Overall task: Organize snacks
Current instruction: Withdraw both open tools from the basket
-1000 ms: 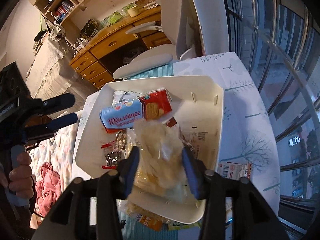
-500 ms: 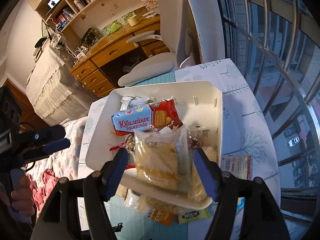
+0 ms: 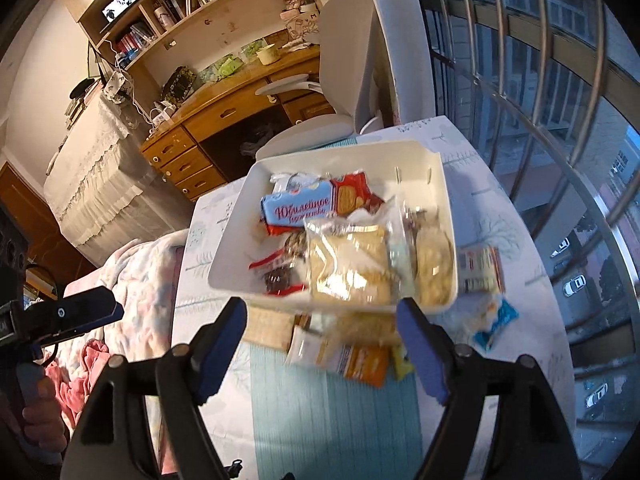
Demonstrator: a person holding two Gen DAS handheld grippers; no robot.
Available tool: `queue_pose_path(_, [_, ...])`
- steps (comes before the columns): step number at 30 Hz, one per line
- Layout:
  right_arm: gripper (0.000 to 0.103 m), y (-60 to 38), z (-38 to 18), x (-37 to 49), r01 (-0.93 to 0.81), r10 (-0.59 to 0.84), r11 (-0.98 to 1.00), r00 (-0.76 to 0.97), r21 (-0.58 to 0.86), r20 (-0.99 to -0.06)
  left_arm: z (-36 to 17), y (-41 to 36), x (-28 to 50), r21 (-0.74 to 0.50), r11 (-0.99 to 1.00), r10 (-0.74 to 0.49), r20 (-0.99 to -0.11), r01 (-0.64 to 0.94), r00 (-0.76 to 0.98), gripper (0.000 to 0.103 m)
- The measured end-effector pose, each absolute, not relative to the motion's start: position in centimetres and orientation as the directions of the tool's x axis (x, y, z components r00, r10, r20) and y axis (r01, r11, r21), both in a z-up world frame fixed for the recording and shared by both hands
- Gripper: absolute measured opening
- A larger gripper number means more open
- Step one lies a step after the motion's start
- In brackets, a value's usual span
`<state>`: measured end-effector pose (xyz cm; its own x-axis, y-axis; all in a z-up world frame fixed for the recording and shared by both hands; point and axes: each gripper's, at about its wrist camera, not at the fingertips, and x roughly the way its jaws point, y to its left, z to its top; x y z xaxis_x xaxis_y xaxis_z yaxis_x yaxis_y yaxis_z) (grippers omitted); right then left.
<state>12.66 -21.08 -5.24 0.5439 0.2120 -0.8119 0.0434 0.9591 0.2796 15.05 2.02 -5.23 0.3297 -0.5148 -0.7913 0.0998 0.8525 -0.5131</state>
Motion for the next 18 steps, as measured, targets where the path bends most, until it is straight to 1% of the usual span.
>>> queue_pose_path(7, [0.077, -19.9, -6.4, 7.9, 0.097, 0.151, 0.967, 0.522, 0.235, -0.839, -6.3, 3.6, 10.8, -0.488, 0.868, -0.487, -0.808, 0.086, 0.331, 0.081])
queue_pose_path(18, [0.077, -20.5, -8.1, 3.5, 0.124, 0.098, 0.973, 0.540, 0.195, -0.836, -7.1, 2.6, 6.8, -0.419, 0.901, -0.430, -0.837, 0.108, 0.339, 0.080])
